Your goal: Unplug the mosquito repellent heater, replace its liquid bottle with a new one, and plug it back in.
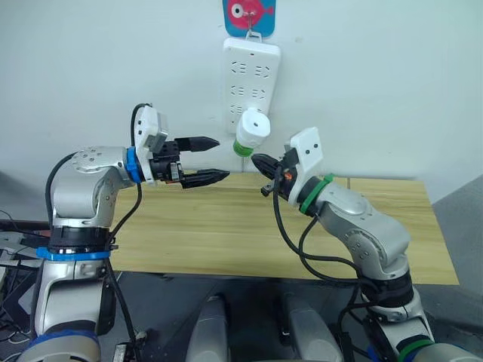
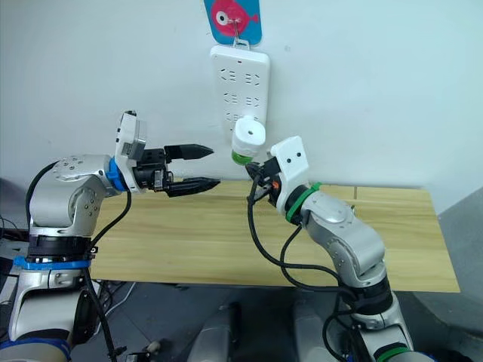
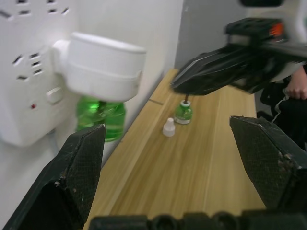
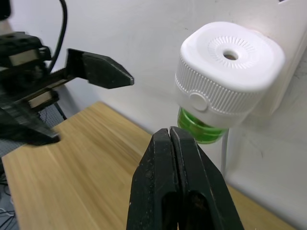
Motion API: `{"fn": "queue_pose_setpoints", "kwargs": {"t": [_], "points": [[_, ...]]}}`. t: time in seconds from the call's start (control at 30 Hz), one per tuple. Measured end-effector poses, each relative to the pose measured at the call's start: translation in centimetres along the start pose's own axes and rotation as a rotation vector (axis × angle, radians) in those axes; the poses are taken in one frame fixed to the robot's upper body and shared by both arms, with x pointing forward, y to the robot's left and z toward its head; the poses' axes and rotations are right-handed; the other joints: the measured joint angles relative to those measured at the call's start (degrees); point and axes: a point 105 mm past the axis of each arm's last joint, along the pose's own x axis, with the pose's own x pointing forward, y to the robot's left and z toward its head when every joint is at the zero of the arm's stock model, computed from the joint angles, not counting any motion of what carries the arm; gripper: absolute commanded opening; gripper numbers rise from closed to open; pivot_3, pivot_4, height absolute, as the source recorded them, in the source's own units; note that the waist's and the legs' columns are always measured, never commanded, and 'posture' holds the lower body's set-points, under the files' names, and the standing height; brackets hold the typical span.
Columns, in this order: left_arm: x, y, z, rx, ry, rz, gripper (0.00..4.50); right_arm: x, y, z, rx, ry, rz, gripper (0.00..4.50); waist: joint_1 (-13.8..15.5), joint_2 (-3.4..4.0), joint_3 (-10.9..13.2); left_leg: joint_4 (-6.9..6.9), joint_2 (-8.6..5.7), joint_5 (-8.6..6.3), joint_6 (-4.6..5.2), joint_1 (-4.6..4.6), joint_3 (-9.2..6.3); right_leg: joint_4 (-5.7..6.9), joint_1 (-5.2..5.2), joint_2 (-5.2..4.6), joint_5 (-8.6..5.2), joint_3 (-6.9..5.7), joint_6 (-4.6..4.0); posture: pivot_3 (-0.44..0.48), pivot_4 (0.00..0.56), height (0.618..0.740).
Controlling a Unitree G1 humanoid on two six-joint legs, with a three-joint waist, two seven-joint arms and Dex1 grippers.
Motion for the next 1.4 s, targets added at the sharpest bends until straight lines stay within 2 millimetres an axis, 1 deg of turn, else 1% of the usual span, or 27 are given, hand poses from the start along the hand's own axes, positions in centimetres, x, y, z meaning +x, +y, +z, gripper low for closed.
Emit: {"fn": "queue_pose_setpoints", "kwargs": {"t": [0.07, 0.23, 0.37, 0.63, 0.83, 1.03, 1.4], "points": [[0.1, -0.1, 0.0, -0.006, -0.003, 0.009, 4.50, 0.3, -0.2, 0.2, -0.008, -0.014, -0.010, 0.02, 0.3, 0.00, 0.0, -0.01, -0.01, 0.00, 0.00, 0.01, 0.01, 0.00, 0.00, 0.02, 0.00, -0.01, 0.00, -0.017, 0.222, 0.740], [0.1, 0.0, 0.1, -0.011, -0.014, 0.031, 4.50, 0.8, -0.7, -0.1, -0.003, -0.016, -0.031, 0.02, 0.6, 0.00, 0.0, -0.01, -0.02, 0.00, 0.00, 0.01, 0.04, -0.01, -0.01, 0.03, 0.00, 0.01, 0.00, -0.014, 0.221, 0.740], [0.1, 0.0, 0.2, -0.011, -0.015, 0.032, 4.50, 1.1, -0.7, 0.5, -0.015, -0.039, -0.038, 0.02, 0.6, 0.00, 0.0, -0.02, -0.02, 0.00, 0.00, 0.01, 0.04, -0.01, -0.01, 0.04, 0.00, 0.00, 0.00, -0.017, 0.220, 0.740], [0.3, 0.2, 0.0, -0.015, -0.012, 0.029, 4.50, 1.5, -0.7, 0.3, 0.005, -0.044, -0.059, 0.02, 0.7, 0.00, 0.0, -0.02, -0.03, 0.00, 0.00, 0.02, 0.05, -0.01, -0.01, 0.04, 0.00, 0.02, 0.00, -0.026, 0.220, 0.740], [0.3, 0.4, -0.3, -0.033, -0.006, 0.032, 4.50, 1.5, -1.0, 0.2, -0.012, -0.044, -0.085, 0.02, 0.7, 0.00, 0.0, -0.01, -0.03, 0.00, 0.00, 0.02, 0.05, -0.01, -0.01, 0.04, 0.00, 0.02, 0.00, -0.028, 0.220, 0.740], [0.4, 0.4, 0.1, -0.014, -0.014, 0.031, 4.50, 1.6, -1.3, 0.1, -0.016, -0.042, -0.113, 0.02, 0.7, 0.00, 0.0, 0.06, -0.04, 0.01, -0.02, 0.09, 0.05, 0.10, 0.04, 0.04, 0.02, 0.02, -0.04, -0.034, 0.222, 0.740], [0.6, 0.4, 0.1, -0.012, -0.014, 0.026, 4.50, 1.8, -1.5, 0.1, -0.004, -0.050, -0.141, 0.02, 0.8, -0.01, 0.0, 0.11, -0.04, 0.05, -0.01, 0.14, 0.02, 0.16, 0.07, 0.06, 0.05, 0.00, -0.08, -0.034, 0.225, 0.740]]}}
